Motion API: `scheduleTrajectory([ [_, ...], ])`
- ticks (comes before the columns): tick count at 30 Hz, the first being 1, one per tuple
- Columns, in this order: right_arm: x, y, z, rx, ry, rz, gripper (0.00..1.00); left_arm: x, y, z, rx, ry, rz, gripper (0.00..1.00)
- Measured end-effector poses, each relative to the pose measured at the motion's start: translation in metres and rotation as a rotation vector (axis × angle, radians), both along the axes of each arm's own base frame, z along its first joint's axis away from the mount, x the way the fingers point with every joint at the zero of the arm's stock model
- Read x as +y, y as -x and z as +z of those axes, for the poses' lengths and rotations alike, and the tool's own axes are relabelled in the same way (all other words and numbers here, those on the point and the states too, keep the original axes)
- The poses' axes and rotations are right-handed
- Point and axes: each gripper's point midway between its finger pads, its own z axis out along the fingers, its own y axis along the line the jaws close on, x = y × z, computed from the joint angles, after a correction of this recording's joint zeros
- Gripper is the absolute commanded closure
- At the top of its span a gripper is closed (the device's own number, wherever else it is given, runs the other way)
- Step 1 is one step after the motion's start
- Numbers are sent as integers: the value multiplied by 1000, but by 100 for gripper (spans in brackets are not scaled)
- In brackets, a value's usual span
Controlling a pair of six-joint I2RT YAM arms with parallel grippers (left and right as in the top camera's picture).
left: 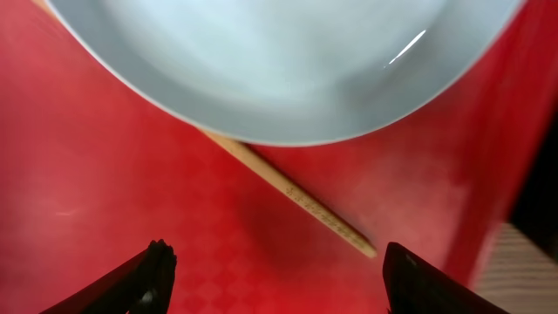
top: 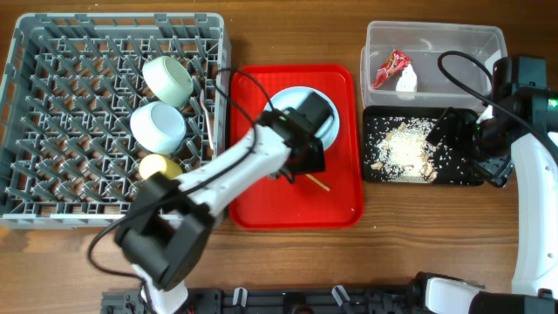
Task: Sort waste into correct bins and load items into the dishwasher rack
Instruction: 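Reach the left gripper to the wooden chopstick and grasp it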
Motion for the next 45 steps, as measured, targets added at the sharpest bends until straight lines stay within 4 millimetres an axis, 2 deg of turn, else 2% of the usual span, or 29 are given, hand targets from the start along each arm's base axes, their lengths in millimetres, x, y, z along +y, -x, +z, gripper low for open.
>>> scheduleTrajectory([
  [6, 0, 0, 0, 0, 0, 0, 0, 1, 10, -35, 42, -95, 18, 24],
  [9, 0, 0, 0, 0, 1, 4, 0, 3, 11, -45, 56, -118, 28, 25],
  [17, 0, 0, 0, 0, 1, 8, 0, 2, 10, -44, 55, -112, 33, 31],
  [27, 0, 0, 0, 0, 1, 8, 0, -7, 0, -45, 22, -76, 63, 27],
  [33, 0, 0, 0, 0, 2, 11, 0, -1, 1, -46, 21, -103, 86, 31],
  [37, 0, 0, 0, 0, 2, 15, 0, 17, 10, -48, 49, -185, 93, 44],
  [40, 0, 0, 0, 0, 2, 16, 0, 31, 17, -48, 72, -246, 103, 67],
  [43, 0, 0, 0, 0, 3, 19, 0, 44, 21, -47, 96, -289, 113, 76],
  [45, 0, 0, 0, 1, 3, 22, 0, 52, 16, -47, 103, -297, 140, 80],
])
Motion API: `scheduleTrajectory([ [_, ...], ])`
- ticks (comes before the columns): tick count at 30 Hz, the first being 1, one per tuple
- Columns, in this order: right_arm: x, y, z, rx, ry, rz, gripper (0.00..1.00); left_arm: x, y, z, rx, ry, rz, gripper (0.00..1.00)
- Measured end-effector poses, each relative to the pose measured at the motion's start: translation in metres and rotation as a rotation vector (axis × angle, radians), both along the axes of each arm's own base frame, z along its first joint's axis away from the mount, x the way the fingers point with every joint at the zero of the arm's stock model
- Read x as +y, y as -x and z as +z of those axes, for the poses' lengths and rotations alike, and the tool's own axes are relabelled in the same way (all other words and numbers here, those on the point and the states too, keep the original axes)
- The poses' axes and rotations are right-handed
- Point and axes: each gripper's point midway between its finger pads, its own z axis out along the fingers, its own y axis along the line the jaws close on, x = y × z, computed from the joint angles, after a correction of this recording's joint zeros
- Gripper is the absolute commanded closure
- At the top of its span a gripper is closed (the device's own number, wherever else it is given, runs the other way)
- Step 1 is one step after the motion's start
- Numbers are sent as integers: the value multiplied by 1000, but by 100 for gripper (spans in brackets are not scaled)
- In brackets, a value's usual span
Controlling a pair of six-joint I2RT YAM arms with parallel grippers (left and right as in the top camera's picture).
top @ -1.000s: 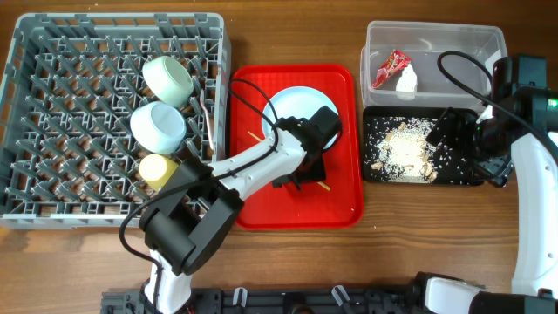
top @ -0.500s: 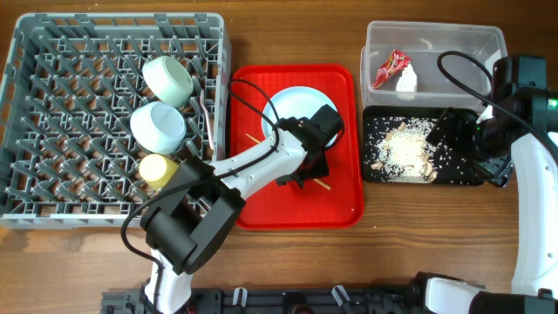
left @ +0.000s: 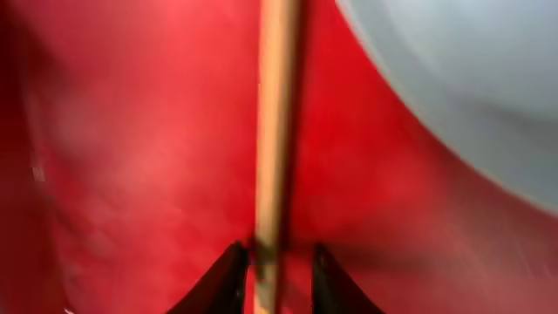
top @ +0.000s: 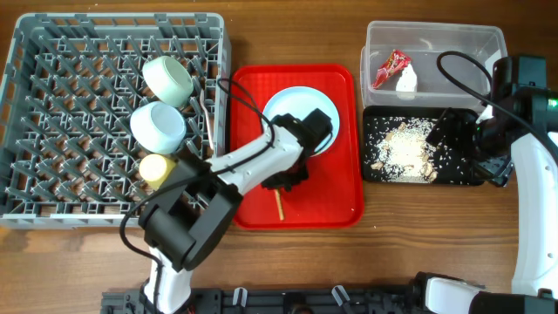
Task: Sort waste into correct bins and load items into the dishwasher rack
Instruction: 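Reach the left gripper to the wooden chopstick and grasp it, then carry the chopstick into the dish rack and release it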
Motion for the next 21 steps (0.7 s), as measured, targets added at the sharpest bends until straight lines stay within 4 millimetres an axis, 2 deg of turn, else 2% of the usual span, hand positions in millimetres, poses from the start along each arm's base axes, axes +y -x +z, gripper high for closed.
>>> scheduleTrajectory([
  [4, 0, 0, 0, 2, 0, 0, 0, 18, -12, 0, 1, -8, 62, 88],
  [8, 0, 1, 0, 4, -1, 0, 0, 33, -22, 0, 2, -9, 112, 89],
  [11, 0, 1, 0, 4, -1, 0, 0, 36, -24, 0, 3, -10, 123, 96],
  [15, 0, 1, 0, 4, -1, 0, 0, 36, -24, 0, 3, -10, 120, 94],
  [17, 0, 1, 0, 4, -1, 0, 0, 36, -24, 0, 2, -9, 120, 81],
  [21, 0, 1, 0, 6, -1, 0, 0, 38, -22, -3, 5, -15, 121, 80],
])
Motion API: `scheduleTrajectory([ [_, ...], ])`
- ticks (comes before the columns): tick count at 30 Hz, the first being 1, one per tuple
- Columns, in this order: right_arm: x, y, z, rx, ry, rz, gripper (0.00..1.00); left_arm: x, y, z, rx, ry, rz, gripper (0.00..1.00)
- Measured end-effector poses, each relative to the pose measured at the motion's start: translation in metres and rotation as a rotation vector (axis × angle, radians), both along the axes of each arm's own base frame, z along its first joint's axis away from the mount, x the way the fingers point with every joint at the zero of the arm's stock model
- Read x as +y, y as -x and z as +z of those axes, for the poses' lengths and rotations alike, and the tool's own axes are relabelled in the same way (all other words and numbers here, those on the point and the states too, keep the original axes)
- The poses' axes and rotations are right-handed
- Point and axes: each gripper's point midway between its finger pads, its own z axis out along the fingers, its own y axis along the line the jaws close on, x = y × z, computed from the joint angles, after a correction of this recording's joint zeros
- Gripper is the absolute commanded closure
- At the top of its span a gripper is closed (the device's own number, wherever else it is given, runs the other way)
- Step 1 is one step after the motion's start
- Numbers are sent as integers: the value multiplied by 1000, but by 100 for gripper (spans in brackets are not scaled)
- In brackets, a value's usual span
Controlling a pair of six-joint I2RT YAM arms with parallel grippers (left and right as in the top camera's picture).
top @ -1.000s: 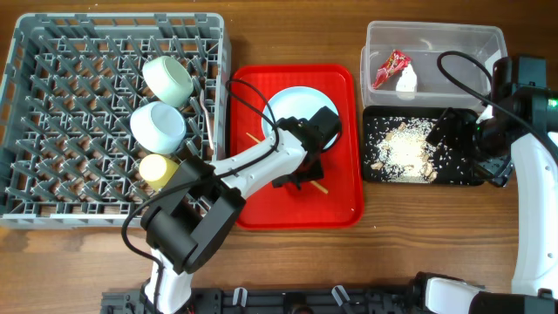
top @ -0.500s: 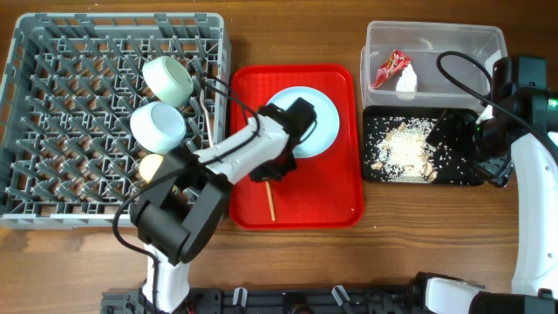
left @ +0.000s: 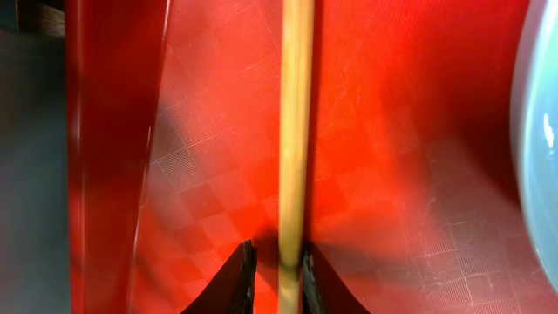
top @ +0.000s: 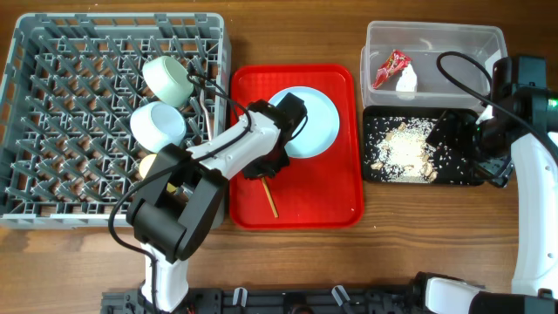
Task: Sort waste into correct bins and load items into the dishwasher rack
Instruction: 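Carry the chopstick into the dish rack and release it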
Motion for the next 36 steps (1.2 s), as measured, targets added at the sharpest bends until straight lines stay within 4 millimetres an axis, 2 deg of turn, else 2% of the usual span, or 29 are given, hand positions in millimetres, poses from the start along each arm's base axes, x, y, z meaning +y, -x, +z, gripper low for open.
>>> scheduleTrajectory([
  [2, 0, 0, 0, 0, 0, 0, 0, 0, 0, 0, -1, -1, 0, 80],
  [5, 0, 0, 0, 1, 0, 0, 0, 1, 0, 0, -2, -3, -2, 96],
  [14, 0, 0, 0, 1, 0, 0, 0, 2, -1, 1, -8, 3, -15, 96],
  [17, 0, 0, 0, 1, 0, 0, 0, 6, -4, 9, -18, 15, -49, 96],
  [20, 0, 0, 0, 1, 0, 0, 0, 6, -16, 42, -101, 67, -112, 96],
  [23, 0, 0, 0, 1, 0, 0, 0, 11, -29, 100, -254, 123, -218, 96],
  [25, 0, 0, 0, 1, 0, 0, 0, 22, -36, 130, -341, 119, -279, 96],
  [28, 0, 0, 0, 1, 0, 0, 0, 49, -49, 159, -436, 58, -322, 96],
  [30, 0, 0, 0, 1, 0, 0, 0, 71, -61, 169, -479, 3, -313, 96],
  [36, 0, 0, 0, 1, 0, 0, 0, 123, -87, 175, -529, -69, -213, 96],
])
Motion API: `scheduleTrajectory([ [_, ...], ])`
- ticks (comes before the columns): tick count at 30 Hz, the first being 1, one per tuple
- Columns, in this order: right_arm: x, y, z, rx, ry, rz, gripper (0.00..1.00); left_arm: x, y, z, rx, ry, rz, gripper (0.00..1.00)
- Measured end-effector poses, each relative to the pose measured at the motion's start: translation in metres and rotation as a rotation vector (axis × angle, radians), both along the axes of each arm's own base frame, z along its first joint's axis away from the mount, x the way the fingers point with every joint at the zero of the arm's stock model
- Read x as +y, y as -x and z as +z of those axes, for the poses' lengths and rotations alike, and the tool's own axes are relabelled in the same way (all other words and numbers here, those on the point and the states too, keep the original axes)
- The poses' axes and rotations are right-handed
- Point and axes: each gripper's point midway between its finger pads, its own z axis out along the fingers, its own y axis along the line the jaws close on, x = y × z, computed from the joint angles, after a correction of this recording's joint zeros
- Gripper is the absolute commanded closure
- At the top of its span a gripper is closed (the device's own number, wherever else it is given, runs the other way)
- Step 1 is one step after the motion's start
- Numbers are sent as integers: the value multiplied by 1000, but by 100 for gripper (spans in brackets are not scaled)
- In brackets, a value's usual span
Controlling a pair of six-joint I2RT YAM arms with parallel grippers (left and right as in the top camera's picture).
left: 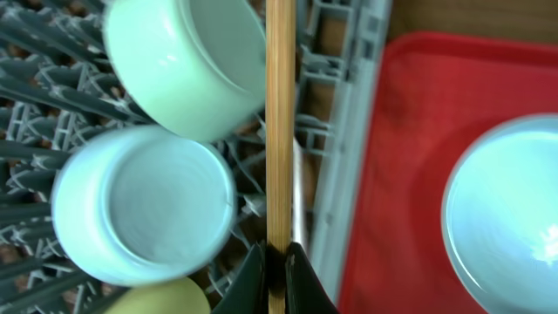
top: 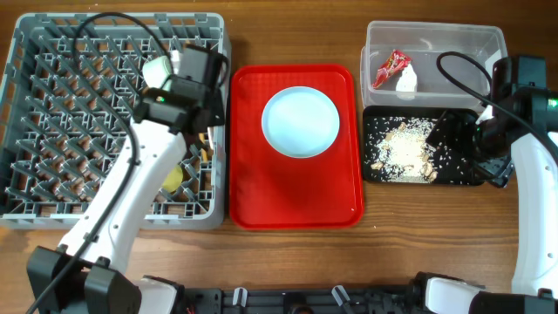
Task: Sort waste into correct bins and load items into the dishwasher rack
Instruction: 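Carry the chopstick into the dish rack and release it, then grasp the rim of the light-blue plate with the left gripper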
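Note:
My left gripper (top: 200, 144) is shut on a wooden chopstick (left: 280, 113) above the right side of the grey dishwasher rack (top: 70, 113). In the left wrist view the stick runs straight up from the jaws. It passes a green cup (left: 187, 65), a pale blue cup (left: 144, 205) and a yellow cup (left: 166, 301) in the rack. A pale blue plate (top: 301, 122) lies alone on the red tray (top: 296, 201). My right gripper (top: 452, 129) hangs over the black bin (top: 405, 148). Whether its jaws are open or shut is unclear.
The black bin holds food crumbs. Behind it a clear bin (top: 462, 39) holds a red wrapper (top: 391, 65) and a white scrap. A thin metal utensil (left: 299, 196) stands along the rack's right wall (left: 344, 174). Bare wood lies between the tray and the bins.
My left gripper was low on the tray, left of the plate, shut on the chopstick. Now it holds the stick over the rack's right side. Only the plate is on the tray.
First my left gripper was open over the chopstick, which lay partly under the plate's near edge. Then it was shut on the stick. Later the stick was near the tray's left side, and now it is over the rack. The right arm has stayed at the black bin.

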Motion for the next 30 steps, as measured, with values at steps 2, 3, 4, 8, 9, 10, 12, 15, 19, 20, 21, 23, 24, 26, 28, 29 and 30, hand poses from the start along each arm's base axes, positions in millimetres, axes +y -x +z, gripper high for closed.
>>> scheduleTrajectory([
  [2, 0, 0, 0, 0, 0, 0, 0, 6, -3, -2, 1, 0, 12, 96],
  [3, 0, 0, 0, 0, 0, 0, 0, 13, -7, -8, 12, 1, 29, 96],
  [4, 0, 0, 0, 0, 0, 0, 0, 14, -9, -12, 20, 1, 31, 96],
  [8, 0, 0, 0, 0, 0, 0, 0, 14, -17, -36, 69, -6, 30, 96],
  [9, 0, 0, 0, 0, 0, 0, 0, 14, -18, -41, 81, -7, 27, 92],
  [10, 0, 0, 0, 0, 0, 1, 0, 13, -19, -45, 89, -9, 25, 88],
  [12, 0, 0, 0, 0, 0, 0, 0, 13, -21, -46, 84, -11, 19, 72],
  [15, 0, 0, 0, 0, 0, 0, 0, 12, -22, -45, 79, -9, 14, 66],
  [19, 0, 0, 0, 0, 0, 0, 0, 12, -22, -45, 80, -9, 11, 65],
  [20, 0, 0, 0, 0, 0, 0, 0, 11, -22, -45, 81, -3, 9, 65],
  [21, 0, 0, 0, 0, 0, 0, 0, 9, -22, -46, 84, 8, 3, 64],
  [23, 0, 0, 0, 0, 0, 0, 0, 2, -21, -48, 93, 43, -15, 62],
  [24, 0, 0, 0, 0, 0, 0, 0, -2, -21, -48, 98, 64, -26, 59],
  [26, 0, 0, 0, 0, 0, 0, 0, -20, -19, -50, 112, 150, -72, 54],
  [28, 0, 0, 0, -1, 0, 0, 0, -45, -19, -47, 109, 246, -137, 49],
  [29, 0, 0, 0, -1, 0, 0, 0, -60, -19, -45, 103, 280, -176, 43],
  [30, 0, 0, 0, -2, 0, 0, 0, -76, -18, -43, 99, 308, -223, 35],
])
